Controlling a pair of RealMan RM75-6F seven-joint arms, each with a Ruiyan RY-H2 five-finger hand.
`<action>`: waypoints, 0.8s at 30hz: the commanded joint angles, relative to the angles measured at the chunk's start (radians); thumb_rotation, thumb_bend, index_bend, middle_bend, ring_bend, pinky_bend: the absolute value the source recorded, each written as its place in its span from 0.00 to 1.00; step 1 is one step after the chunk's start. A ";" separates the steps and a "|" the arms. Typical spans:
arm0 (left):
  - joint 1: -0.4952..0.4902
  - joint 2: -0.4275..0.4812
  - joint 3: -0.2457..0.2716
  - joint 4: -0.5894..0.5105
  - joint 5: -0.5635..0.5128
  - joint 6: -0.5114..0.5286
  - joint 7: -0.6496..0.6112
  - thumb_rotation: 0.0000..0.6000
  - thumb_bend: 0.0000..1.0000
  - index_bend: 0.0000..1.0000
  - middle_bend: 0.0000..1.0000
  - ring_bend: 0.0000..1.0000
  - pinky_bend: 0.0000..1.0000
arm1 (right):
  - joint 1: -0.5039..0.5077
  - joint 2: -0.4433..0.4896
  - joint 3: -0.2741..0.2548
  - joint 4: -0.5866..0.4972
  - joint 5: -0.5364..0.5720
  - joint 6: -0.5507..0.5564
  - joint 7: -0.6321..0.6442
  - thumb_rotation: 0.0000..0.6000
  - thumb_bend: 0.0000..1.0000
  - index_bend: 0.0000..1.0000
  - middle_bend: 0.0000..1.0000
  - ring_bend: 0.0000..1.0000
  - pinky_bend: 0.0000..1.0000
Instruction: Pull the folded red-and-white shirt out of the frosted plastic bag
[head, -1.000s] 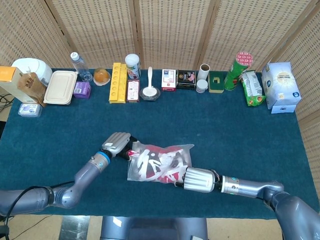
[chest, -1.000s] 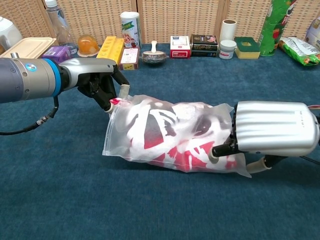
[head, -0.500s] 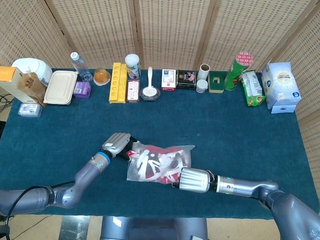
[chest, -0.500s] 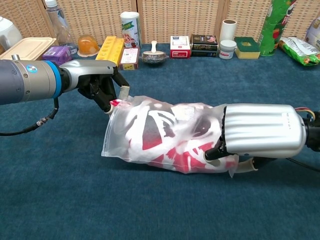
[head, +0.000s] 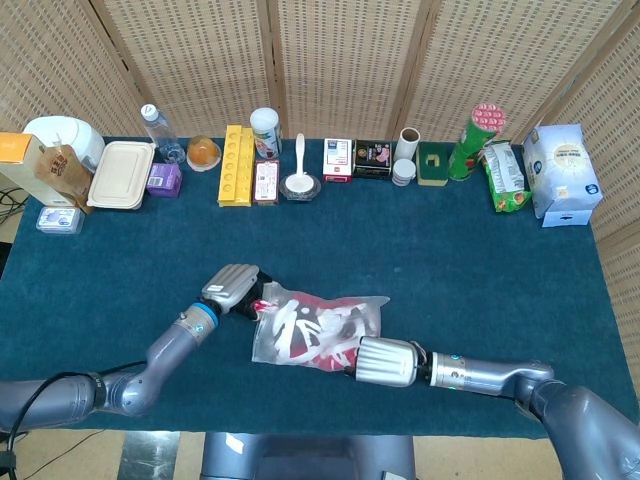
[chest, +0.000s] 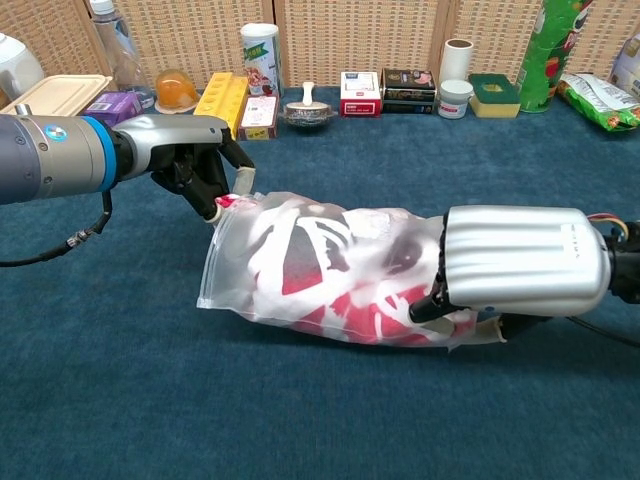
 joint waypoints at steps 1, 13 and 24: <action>0.005 0.012 -0.002 -0.006 0.007 0.003 -0.007 1.00 0.42 0.82 1.00 1.00 1.00 | 0.000 0.011 -0.003 -0.013 0.002 -0.005 -0.008 1.00 0.47 0.78 0.91 1.00 1.00; 0.030 0.063 -0.005 -0.020 0.038 -0.004 -0.046 1.00 0.42 0.82 1.00 1.00 1.00 | -0.004 0.075 -0.019 -0.096 0.009 -0.051 -0.056 1.00 0.48 0.80 0.92 1.00 1.00; 0.066 0.132 -0.017 -0.029 0.095 -0.020 -0.119 1.00 0.42 0.82 1.00 1.00 1.00 | -0.020 0.166 -0.020 -0.189 0.036 -0.095 -0.105 1.00 0.48 0.80 0.92 1.00 1.00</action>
